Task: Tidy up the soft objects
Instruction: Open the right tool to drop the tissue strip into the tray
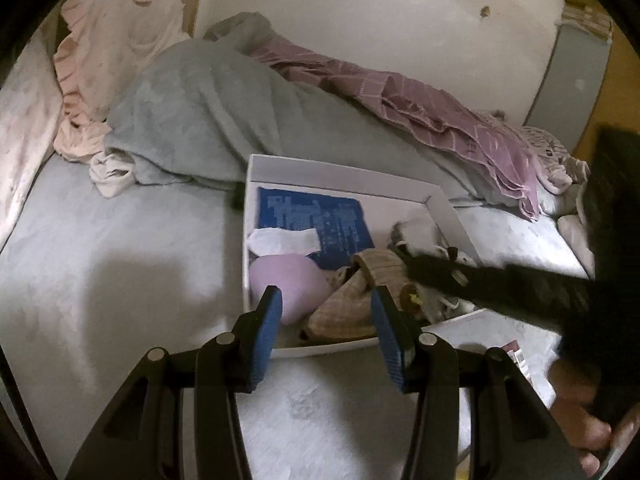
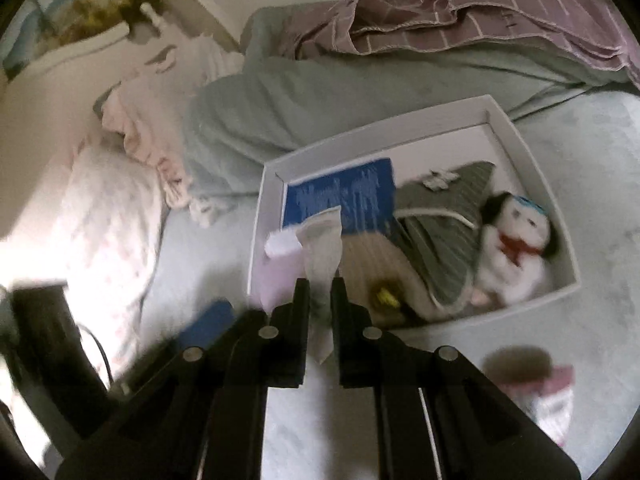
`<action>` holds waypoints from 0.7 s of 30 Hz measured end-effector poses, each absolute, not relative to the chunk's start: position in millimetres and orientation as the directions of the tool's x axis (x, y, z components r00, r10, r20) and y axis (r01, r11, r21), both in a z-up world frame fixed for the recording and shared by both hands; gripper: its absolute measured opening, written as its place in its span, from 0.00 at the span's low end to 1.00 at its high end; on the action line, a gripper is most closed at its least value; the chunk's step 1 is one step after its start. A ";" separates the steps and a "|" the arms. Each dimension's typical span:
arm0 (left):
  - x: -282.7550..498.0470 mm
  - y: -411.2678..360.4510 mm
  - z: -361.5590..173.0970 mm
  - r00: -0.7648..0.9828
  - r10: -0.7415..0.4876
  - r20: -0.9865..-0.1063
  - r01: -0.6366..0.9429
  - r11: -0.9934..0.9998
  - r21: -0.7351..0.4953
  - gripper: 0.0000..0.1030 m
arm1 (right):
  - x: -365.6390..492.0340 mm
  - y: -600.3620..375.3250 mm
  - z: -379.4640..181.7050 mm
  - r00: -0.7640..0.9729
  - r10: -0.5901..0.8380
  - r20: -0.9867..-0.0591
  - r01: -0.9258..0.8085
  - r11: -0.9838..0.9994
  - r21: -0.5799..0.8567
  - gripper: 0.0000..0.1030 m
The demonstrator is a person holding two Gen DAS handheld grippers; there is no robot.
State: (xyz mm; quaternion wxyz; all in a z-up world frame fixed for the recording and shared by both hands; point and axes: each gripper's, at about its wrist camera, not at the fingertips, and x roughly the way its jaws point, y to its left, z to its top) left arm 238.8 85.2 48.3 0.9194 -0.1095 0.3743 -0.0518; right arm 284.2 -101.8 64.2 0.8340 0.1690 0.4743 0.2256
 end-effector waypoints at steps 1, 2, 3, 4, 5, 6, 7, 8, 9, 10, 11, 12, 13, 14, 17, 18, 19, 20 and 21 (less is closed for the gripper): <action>239.3 84.0 47.5 0.719 -0.180 -0.671 0.016 0.970 -0.244 0.45 | 290.1 -100.2 62.9 0.458 0.543 -0.704 -0.206 0.835 0.510 0.12; 239.6 83.9 47.2 0.722 -0.181 -0.668 0.014 0.969 -0.247 0.45 | 295.7 -99.5 61.6 0.474 0.548 -0.689 -0.195 0.829 0.525 0.12; 240.0 84.2 46.8 0.724 -0.174 -0.668 0.005 0.969 -0.246 0.45 | 301.0 -98.7 59.6 0.491 0.560 -0.667 -0.182 0.815 0.550 0.12; 240.4 84.0 46.7 0.724 -0.146 -0.674 -0.012 0.974 -0.225 0.45 | 307.4 -98.8 58.0 0.501 0.581 -0.642 -0.174 0.794 0.582 0.14; 240.0 83.8 46.7 0.725 -0.130 -0.676 -0.020 0.978 -0.209 0.45 | 314.2 -99.2 54.6 0.505 0.604 -0.617 -0.167 0.769 0.617 0.23; 239.9 83.9 46.5 0.728 -0.115 -0.676 -0.025 0.981 -0.194 0.45 | 320.0 -99.6 50.5 0.503 0.617 -0.605 -0.149 0.752 0.642 0.32; 239.7 84.6 46.4 0.727 -0.107 -0.678 -0.029 0.982 -0.186 0.45 | 322.6 -100.0 47.7 0.498 0.621 -0.606 -0.129 0.744 0.656 0.54; 239.8 85.8 46.2 0.724 -0.105 -0.682 -0.033 0.982 -0.187 0.45 | 322.2 -102.7 45.5 0.496 0.632 -0.595 -0.114 0.727 0.677 0.63; 239.9 87.2 46.8 0.720 -0.111 -0.685 -0.032 0.981 -0.194 0.45 | 318.0 -106.5 46.3 0.509 0.650 -0.564 -0.120 0.703 0.701 0.63; 239.1 87.7 47.4 0.719 -0.118 -0.685 -0.029 0.980 -0.199 0.45 | 312.8 -109.7 48.6 0.523 0.661 -0.538 -0.138 0.688 0.712 0.66; 238.5 88.0 48.4 0.720 -0.121 -0.684 -0.027 0.979 -0.201 0.45 | 307.2 -111.8 52.3 0.536 0.662 -0.524 -0.158 0.688 0.708 0.69; 237.6 88.1 50.3 0.723 -0.119 -0.681 -0.026 0.980 -0.199 0.45 | 302.5 -113.4 56.6 0.548 0.650 -0.526 -0.170 0.702 0.691 0.71; 236.6 87.7 51.6 0.725 -0.116 -0.679 -0.027 0.980 -0.196 0.45 | 298.9 -114.8 60.5 0.559 0.635 -0.533 -0.173 0.719 0.674 0.71; 235.9 86.9 52.5 0.727 -0.115 -0.677 -0.024 0.981 -0.192 0.45 | 295.5 -116.0 64.3 0.570 0.618 -0.542 -0.175 0.736 0.654 0.72; 235.5 84.7 53.2 0.724 -0.107 -0.682 -0.021 0.984 -0.176 0.45 | 288.7 -118.9 71.9 0.578 0.596 -0.558 -0.184 0.761 0.622 0.72; 235.8 84.0 52.6 0.721 -0.102 -0.686 -0.023 0.985 -0.171 0.45 | 287.8 -119.8 72.8 0.578 0.596 -0.557 -0.190 0.762 0.619 0.72; 236.5 83.9 51.7 0.717 -0.098 -0.690 -0.026 0.986 -0.166 0.45 | 286.2 -120.8 73.4 0.579 0.597 -0.556 -0.194 0.762 0.617 0.72; 237.1 83.6 50.9 0.714 -0.092 -0.694 -0.030 0.986 -0.162 0.45 | 284.2 -121.5 73.8 0.578 0.598 -0.555 -0.198 0.763 0.615 0.72; 238.3 83.4 49.5 0.707 -0.082 -0.703 -0.039 0.987 -0.154 0.45 | 282.6 -121.8 73.6 0.576 0.597 -0.559 -0.200 0.765 0.611 0.72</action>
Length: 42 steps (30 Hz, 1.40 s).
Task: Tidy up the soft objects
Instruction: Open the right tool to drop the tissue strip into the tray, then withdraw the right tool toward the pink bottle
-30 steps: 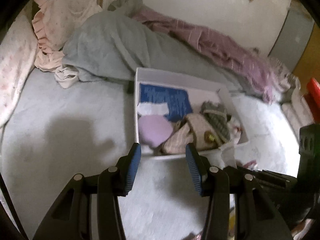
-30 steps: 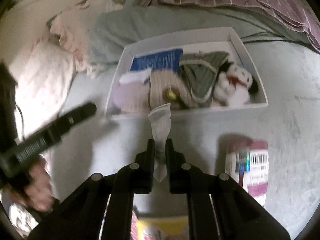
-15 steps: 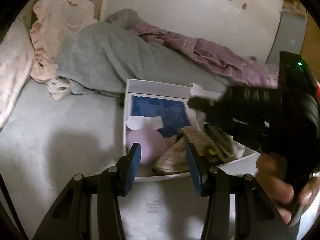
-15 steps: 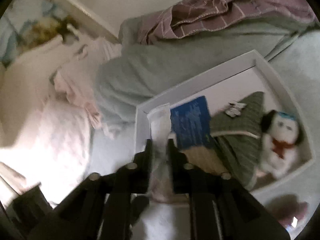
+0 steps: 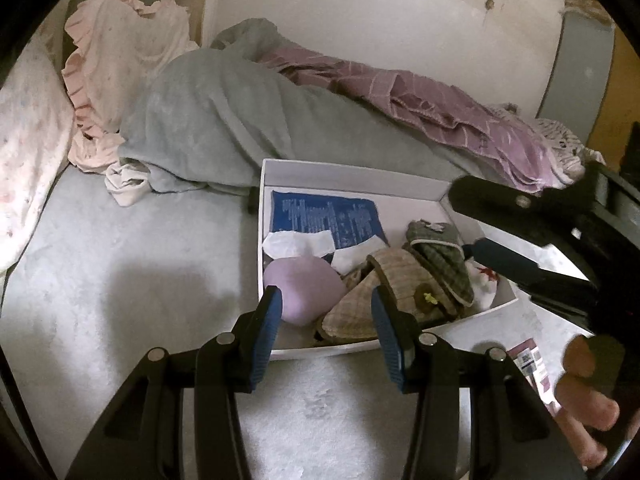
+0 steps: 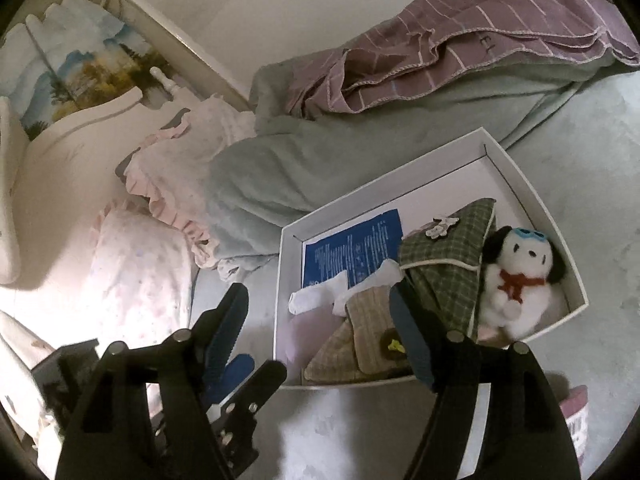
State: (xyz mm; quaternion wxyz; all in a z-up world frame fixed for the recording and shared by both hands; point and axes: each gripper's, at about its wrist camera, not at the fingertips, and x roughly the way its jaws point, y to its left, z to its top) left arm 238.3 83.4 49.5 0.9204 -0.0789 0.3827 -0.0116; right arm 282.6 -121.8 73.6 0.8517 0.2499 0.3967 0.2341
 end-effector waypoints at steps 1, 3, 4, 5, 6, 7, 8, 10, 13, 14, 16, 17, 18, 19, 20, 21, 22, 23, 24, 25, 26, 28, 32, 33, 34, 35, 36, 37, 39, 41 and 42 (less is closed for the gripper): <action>239.5 83.3 48.6 0.700 -0.074 -0.710 -0.047 0.988 -0.149 0.45 | 281.0 -121.7 73.4 0.571 0.595 -0.565 -0.203 0.770 0.605 0.72; 242.3 84.2 45.4 0.683 -0.069 -0.727 -0.055 0.988 -0.145 0.45 | 278.2 -121.7 73.5 0.558 0.583 -0.591 -0.214 0.789 0.575 0.72; 242.7 84.6 44.7 0.678 -0.069 -0.732 -0.055 0.988 -0.144 0.45 | 276.7 -121.7 73.7 0.556 0.570 -0.604 -0.220 0.802 0.555 0.72; 242.9 84.6 44.6 0.675 -0.064 -0.735 -0.059 0.988 -0.140 0.45 | 274.5 -120.7 74.8 0.557 0.549 -0.623 -0.225 0.822 0.522 0.72; 242.8 84.9 44.5 0.675 -0.061 -0.736 -0.061 0.988 -0.138 0.45 | 272.1 -120.0 75.7 0.560 0.524 -0.642 -0.228 0.842 0.489 0.72; 242.6 83.7 45.1 0.673 -0.061 -0.737 -0.060 0.989 -0.137 0.45 | 269.1 -120.0 75.7 0.561 0.499 -0.660 -0.231 0.861 0.454 0.72; 242.4 82.5 45.5 0.672 -0.063 -0.738 -0.057 0.989 -0.137 0.45 | 266.5 -120.8 74.5 0.559 0.484 -0.673 -0.236 0.871 0.431 0.72; 241.3 78.4 46.5 0.669 -0.062 -0.741 -0.049 0.991 -0.128 0.45 | 258.4 -125.3 68.9 0.544 0.449 -0.709 -0.242 0.893 0.379 0.72; 239.3 70.7 49.2 0.660 -0.063 -0.749 -0.032 0.993 -0.111 0.45 | 243.5 -142.1 55.9 0.523 0.410 -0.747 -0.228 0.912 0.341 0.72; 238.5 68.3 50.7 0.656 -0.073 -0.751 -0.023 0.993 -0.116 0.45 | 237.2 -149.9 51.3 0.510 0.404 -0.759 -0.223 0.915 0.336 0.72; 237.1 65.7 54.0 0.642 -0.110 -0.759 -0.010 0.988 -0.152 0.45 | 224.5 -165.2 44.9 0.481 0.428 -0.765 -0.230 0.904 0.361 0.71; 236.2 64.7 54.9 0.627 -0.134 -0.767 -0.009 0.984 -0.179 0.45 | 216.8 -173.3 43.3 0.468 0.467 -0.750 -0.247 0.884 0.397 0.71; 234.2 63.7 55.2 0.611 -0.152 -0.777 -0.011 0.980 -0.200 0.45 | 209.1 -180.3 42.3 0.455 0.498 -0.738 -0.258 0.867 0.427 0.71; 229.2 61.3 55.4 0.592 -0.165 -0.789 -0.013 0.977 -0.213 0.45 | 202.5 -185.9 41.5 0.447 0.522 -0.727 -0.268 0.853 0.448 0.71; 223.6 59.1 55.3 0.582 -0.161 -0.797 -0.016 0.978 -0.209 0.45 | 195.9 -191.5 40.4 0.438 0.545 -0.715 -0.277 0.838 0.470 0.71; 216.2 56.4 54.5 0.574 -0.142 -0.807 -0.024 0.981 -0.190 0.45 | 190.3 -196.3 38.7 0.425 0.568 -0.705 -0.282 0.823 0.493 0.71; 207.9 53.9 53.3 0.562 -0.111 -0.819 -0.032 0.987 -0.156 0.45 | 185.9 -200.9 36.8 0.416 0.588 -0.693 -0.285 0.809 0.515 0.71; 199.2 52.0 51.8 0.554 -0.080 -0.829 -0.042 0.991 -0.123 0.45 | 180.9 -205.4 36.3 0.411 0.608 -0.679 -0.288 0.793 0.536 0.71; 191.3 51.6 50.1 0.551 -0.059 -0.833 -0.049 0.993 -0.103 0.45 | 177.2 -208.7 35.7 0.397 0.626 -0.672 -0.285 0.779 0.558 0.71; 180.1 51.7 46.6 0.543 -0.042 -0.839 -0.055 0.995 -0.085 0.45 | 174.3 -209.9 35.2 0.380 0.641 -0.667 -0.285 0.767 0.575 0.71; 172.0 52.1 43.4 0.535 -0.031 -0.844 -0.059 0.996 -0.074 0.45 | 170.2 -210.8 34.6 0.356 0.657 -0.664 -0.291 0.754 0.589 0.71; 152.8 53.9 37.6 0.539 -0.012 -0.842 -0.066 0.996 -0.057 0.45 | 163.3 -205.8 36.5 0.339 0.653 -0.677 -0.307 0.757 0.577 0.71; 127.6 56.4 33.5 0.562 -0.003 -0.827 -0.061 0.997 -0.045 0.45 | 141.4 -190.1 44.1 0.359 0.606 -0.710 -0.366 0.791 0.490 0.71; 122.3 57.3 33.7 0.572 -0.005 -0.820 -0.057 0.997 -0.045 0.45 | 135.9 -186.7 43.9 0.361 0.598 -0.715 -0.380 0.795 0.473 0.71; 116.8 57.9 34.5 0.582 -0.010 -0.813 -0.050 0.998 -0.048 0.45 | 132.2 -184.5 43.0 0.363 0.591 -0.721 -0.386 0.799 0.461 0.71; 110.9 58.6 35.1 0.592 -0.014 -0.806 -0.045 0.998 -0.050 0.45 | 127.3 -181.0 40.7 0.369 0.578 -0.728 -0.391 0.807 0.443 0.71; 106.4 58.9 36.2 0.601 -0.019 -0.799 -0.034 0.998 -0.049 0.45 | 125.4 -180.2 38.3 0.378 0.568 -0.731 -0.390 0.814 0.431 0.71; 102.1 58.8 37.1 0.607 -0.023 -0.795 -0.025 0.999 -0.048 0.45 | 122.9 -179.2 35.8 0.389 0.554 -0.736 -0.389 0.823 0.413 0.71; 90.8 58.8 37.8 0.616 -0.035 -0.787 -0.003 0.999 -0.046 0.45 | 118.3 -178.9 31.0 0.410 0.539 -0.735 -0.389 0.833 0.394 0.71; 80.7 58.7 34.5 0.604 -0.070 -0.794 0.027 0.997 -0.067 0.45 | 116.9 -179.4 28.6 0.411 0.526 -0.745 -0.380 0.841 0.384 0.71; 77.0 59.4 32.3 0.597 -0.090 -0.797 0.041 0.996 -0.082 0.45 | 116.7 -179.5 26.9 0.412 0.515 -0.752 -0.379 0.847 0.372 0.71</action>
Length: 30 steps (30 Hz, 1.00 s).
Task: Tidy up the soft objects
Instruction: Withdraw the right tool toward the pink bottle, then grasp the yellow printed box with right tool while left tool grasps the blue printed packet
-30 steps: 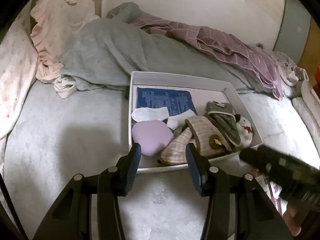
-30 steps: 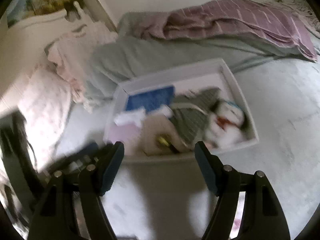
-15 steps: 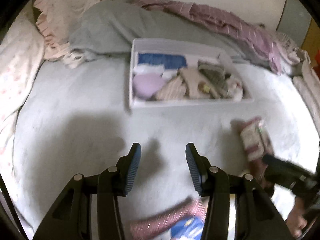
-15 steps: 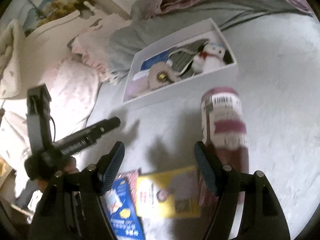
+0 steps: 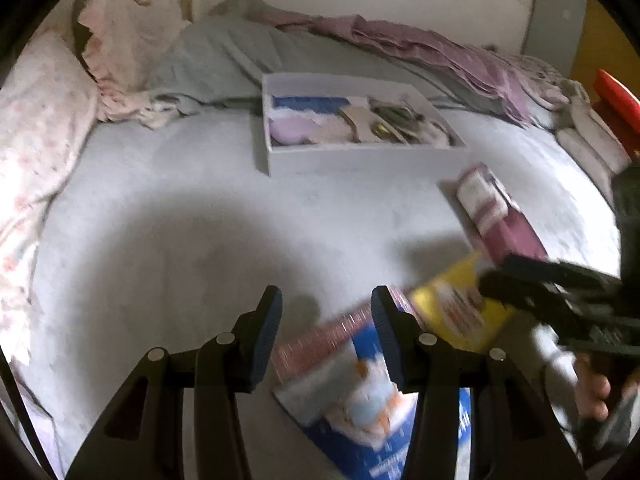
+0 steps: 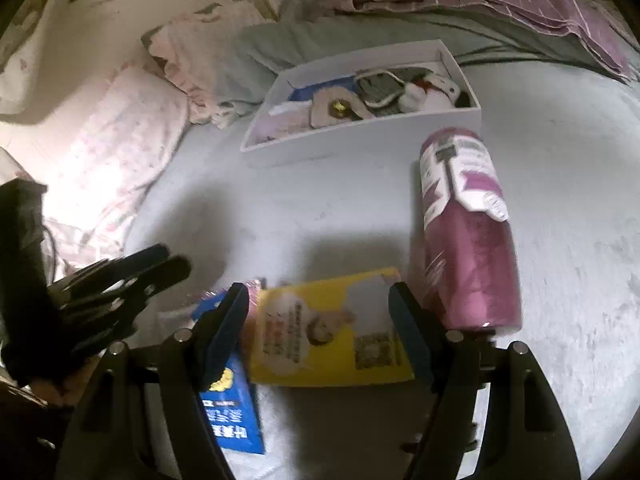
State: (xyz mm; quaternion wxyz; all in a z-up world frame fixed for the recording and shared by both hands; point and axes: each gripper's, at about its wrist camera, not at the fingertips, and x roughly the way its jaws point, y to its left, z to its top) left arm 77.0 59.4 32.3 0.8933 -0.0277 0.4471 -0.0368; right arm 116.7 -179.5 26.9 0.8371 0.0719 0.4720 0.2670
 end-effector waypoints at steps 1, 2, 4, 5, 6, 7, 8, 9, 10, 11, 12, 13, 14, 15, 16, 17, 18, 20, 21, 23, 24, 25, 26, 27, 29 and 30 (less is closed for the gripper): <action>72.7 59.6 29.6 0.592 -0.109 -0.799 0.050 0.994 -0.098 0.45 | 116.8 -179.9 24.7 0.414 0.505 -0.758 -0.378 0.852 0.361 0.71; 68.6 60.0 26.5 0.585 -0.118 -0.803 0.053 0.993 -0.108 0.45 | 117.2 -181.4 21.8 0.415 0.492 -0.765 -0.373 0.859 0.350 0.71; 62.6 60.8 22.1 0.570 -0.128 -0.811 0.045 0.991 -0.126 0.45 | 119.5 -187.4 15.7 0.406 0.480 -0.778 -0.350 0.868 0.353 0.71; 59.3 61.8 20.6 0.564 -0.136 -0.814 0.037 0.989 -0.140 0.45 | 120.5 -192.5 12.8 0.399 0.482 -0.780 -0.337 0.868 0.365 0.71; 54.6 63.3 19.5 0.559 -0.146 -0.816 0.026 0.987 -0.158 0.45 | 120.0 -194.1 12.4 0.400 0.483 -0.779 -0.334 0.868 0.367 0.71; 50.8 65.0 19.0 0.556 -0.153 -0.817 0.016 0.985 -0.173 0.48 | 119.0 -194.8 13.0 0.403 0.482 -0.778 -0.336 0.868 0.364 0.73; 47.1 66.7 18.2 0.551 -0.159 -0.819 0.007 0.983 -0.186 0.52 | 117.8 -194.0 13.6 0.405 0.486 -0.775 -0.343 0.866 0.364 0.78; 43.7 67.7 17.1 0.547 -0.162 -0.821 0.002 0.981 -0.192 0.60 | 116.2 -192.2 13.2 0.400 0.496 -0.771 -0.353 0.859 0.370 0.80; 38.7 68.2 15.8 0.542 -0.155 -0.826 -0.010 0.982 -0.191 0.62 | 114.9 -190.2 11.8 0.390 0.509 -0.767 -0.360 0.851 0.382 0.83; 34.7 67.9 14.5 0.536 -0.147 -0.831 -0.019 0.982 -0.186 0.62 | 113.7 -187.5 10.0 0.378 0.522 -0.765 -0.369 0.842 0.393 0.84; 30.8 67.7 13.2 0.529 -0.138 -0.837 -0.031 0.983 -0.182 0.62 | 111.7 -183.7 9.3 0.379 0.519 -0.767 -0.378 0.843 0.383 0.85; 26.3 67.5 11.4 0.520 -0.130 -0.844 -0.044 0.983 -0.179 0.62 | 109.3 -179.6 9.2 0.390 0.502 -0.772 -0.386 0.850 0.358 0.87; 21.7 67.1 9.3 0.511 -0.126 -0.850 -0.057 0.982 -0.179 0.62 | 107.3 -176.6 8.9 0.397 0.490 -0.776 -0.393 0.855 0.338 0.88; 17.9 66.9 7.5 0.502 -0.125 -0.856 -0.066 0.981 -0.182 0.62 | 105.2 -172.4 7.7 0.404 0.473 -0.783 -0.401 0.861 0.313 0.88; 13.8 66.5 4.5 0.488 -0.125 -0.864 -0.080 0.979 -0.187 0.62 | 103.6 -169.4 6.5 0.411 0.457 -0.789 -0.407 0.866 0.290 0.89; 11.0 65.9 2.1 0.476 -0.128 -0.870 -0.089 0.977 -0.193 0.62 | 101.1 -165.3 4.9 0.417 0.436 -0.798 -0.418 0.871 0.257 0.90; 8.2 65.0 -1.5 0.461 -0.141 -0.876 -0.096 0.973 -0.208 0.62 | 99.4 -161.9 3.4 0.418 0.418 -0.806 -0.430 0.873 0.230 0.90; 4.4 62.8 -9.7 0.430 -0.186 -0.883 -0.104 0.962 -0.253 0.63 | 96.9 -156.0 0.1 0.414 0.389 -0.823 -0.448 0.874 0.188 0.94; 3.6 62.1 -10.9 0.429 -0.195 -0.882 -0.104 0.959 -0.263 0.66 | 96.1 -154.9 -1.3 0.409 0.387 -0.826 -0.454 0.872 0.184 0.95; 3.3 58.9 -11.0 0.429 -0.203 -0.880 -0.096 0.959 -0.268 0.66 | 94.6 -153.1 -3.2 0.406 0.384 -0.829 -0.466 0.868 0.174 0.98; 4.1 57.1 -11.6 0.428 -0.218 -0.877 -0.090 0.956 -0.281 0.66 | 95.1 -152.6 -3.7 0.405 0.382 -0.831 -0.469 0.867 0.170 0.98; 4.8 56.2 -12.3 0.425 -0.229 -0.875 -0.086 0.953 -0.292 0.66 | 95.5 -152.1 -3.9 0.404 0.379 -0.833 -0.469 0.867 0.168 0.98; 5.6 51.7 -14.1 0.412 -0.237 -0.880 -0.073 0.954 -0.291 0.66 | 95.6 -151.8 -4.2 0.403 0.378 -0.833 -0.469 0.867 0.167 0.99; 6.7 48.4 -14.2 0.405 -0.225 -0.886 -0.065 0.960 -0.273 0.66 | 95.7 -150.8 -5.0 0.401 0.373 -0.837 -0.470 0.868 0.162 0.99; 7.2 36.7 -13.5 0.391 -0.188 -0.901 -0.028 0.976 -0.216 0.62 | 94.5 -149.4 -7.1 0.403 0.356 -0.843 -0.473 0.870 0.141 0.99; 6.7 31.5 -12.8 0.389 -0.192 -0.901 -0.007 0.977 -0.211 0.54 | 93.3 -147.6 -7.9 0.407 0.344 -0.846 -0.477 0.870 0.124 0.99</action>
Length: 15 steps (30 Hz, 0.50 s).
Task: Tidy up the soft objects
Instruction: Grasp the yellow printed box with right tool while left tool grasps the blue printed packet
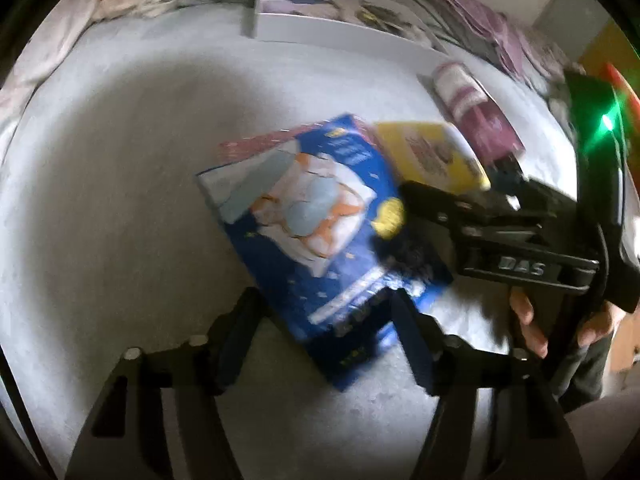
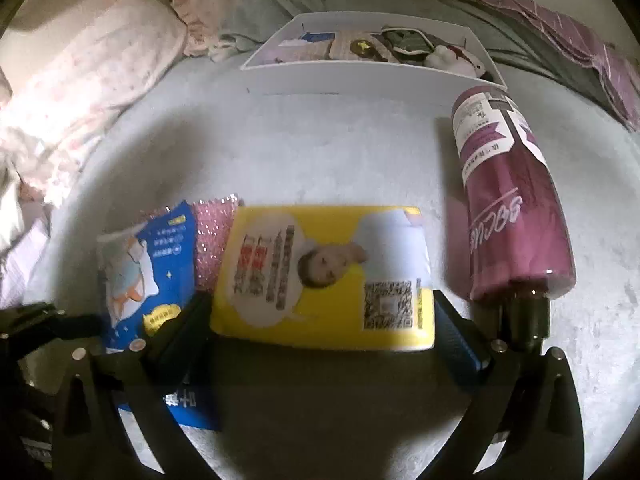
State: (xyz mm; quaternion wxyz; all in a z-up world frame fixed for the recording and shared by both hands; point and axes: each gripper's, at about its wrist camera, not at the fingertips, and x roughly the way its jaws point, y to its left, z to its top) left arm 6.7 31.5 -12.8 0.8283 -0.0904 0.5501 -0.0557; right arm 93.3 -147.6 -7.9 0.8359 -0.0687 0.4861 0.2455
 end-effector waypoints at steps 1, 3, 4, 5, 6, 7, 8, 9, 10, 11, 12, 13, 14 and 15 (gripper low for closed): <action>6.4 28.3 -12.3 0.389 -0.184 -0.903 0.001 0.980 -0.200 0.49 | 91.8 -146.1 -8.3 0.412 0.329 -0.850 -0.482 0.870 0.103 0.99; 5.5 25.8 -11.4 0.387 -0.177 -0.905 0.011 0.982 -0.187 0.38 | 90.3 -145.9 -8.7 0.417 0.305 -0.856 -0.484 0.872 0.075 0.99; 4.2 26.4 -9.7 0.391 -0.186 -0.901 0.010 0.980 -0.198 0.29 | 90.7 -145.4 -8.4 0.414 0.301 -0.859 -0.487 0.871 0.071 0.99; 3.0 27.5 -8.6 0.394 -0.196 -0.898 0.008 0.978 -0.209 0.26 | 92.0 -145.5 -7.6 0.405 0.298 -0.865 -0.490 0.869 0.070 0.99; 1.6 29.0 -7.2 0.398 -0.200 -0.895 0.004 0.976 -0.217 0.21 | 92.9 -146.6 -7.0 0.400 0.299 -0.867 -0.488 0.870 0.075 0.99; -0.4 30.6 -5.1 0.403 -0.210 -0.891 0.000 0.973 -0.230 0.17 | 93.8 -148.8 -5.9 0.400 0.301 -0.866 -0.481 0.873 0.082 0.98; -2.7 33.6 -2.5 0.411 -0.225 -0.884 -0.006 0.968 -0.250 0.15 | 93.7 -151.4 -4.7 0.405 0.303 -0.862 -0.471 0.878 0.087 0.98; -4.0 35.5 -1.0 0.416 -0.230 -0.880 -0.010 0.966 -0.257 0.13 | 93.8 -152.8 -3.5 0.416 0.303 -0.857 -0.457 0.885 0.091 0.97; -5.9 38.0 1.8 0.424 -0.232 -0.875 -0.014 0.965 -0.263 0.11 | 93.2 -153.8 -3.0 0.426 0.302 -0.853 -0.446 0.890 0.093 0.97; -7.9 40.8 5.2 0.435 -0.235 -0.869 -0.017 0.963 -0.269 0.10 | 92.7 -154.8 -2.4 0.432 0.298 -0.851 -0.441 0.893 0.089 0.97; -9.3 43.1 7.5 0.441 -0.237 -0.865 -0.019 0.962 -0.273 0.08 | 92.2 -154.9 -1.7 0.437 0.295 -0.850 -0.441 0.894 0.083 0.97; -10.5 45.8 11.1 0.452 -0.244 -0.858 -0.019 0.959 -0.282 0.06 | 91.8 -154.8 -1.3 0.440 0.295 -0.848 -0.441 0.894 0.082 0.96; -11.7 48.6 15.5 0.463 -0.251 -0.850 -0.019 0.956 -0.293 0.06 | 91.4 -154.5 -0.9 0.441 0.295 -0.848 -0.442 0.893 0.081 0.95; -12.3 50.3 18.7 0.474 -0.254 -0.843 -0.020 0.954 -0.299 0.06 | 90.7 -154.4 -0.1 0.443 0.297 -0.846 -0.444 0.892 0.081 0.95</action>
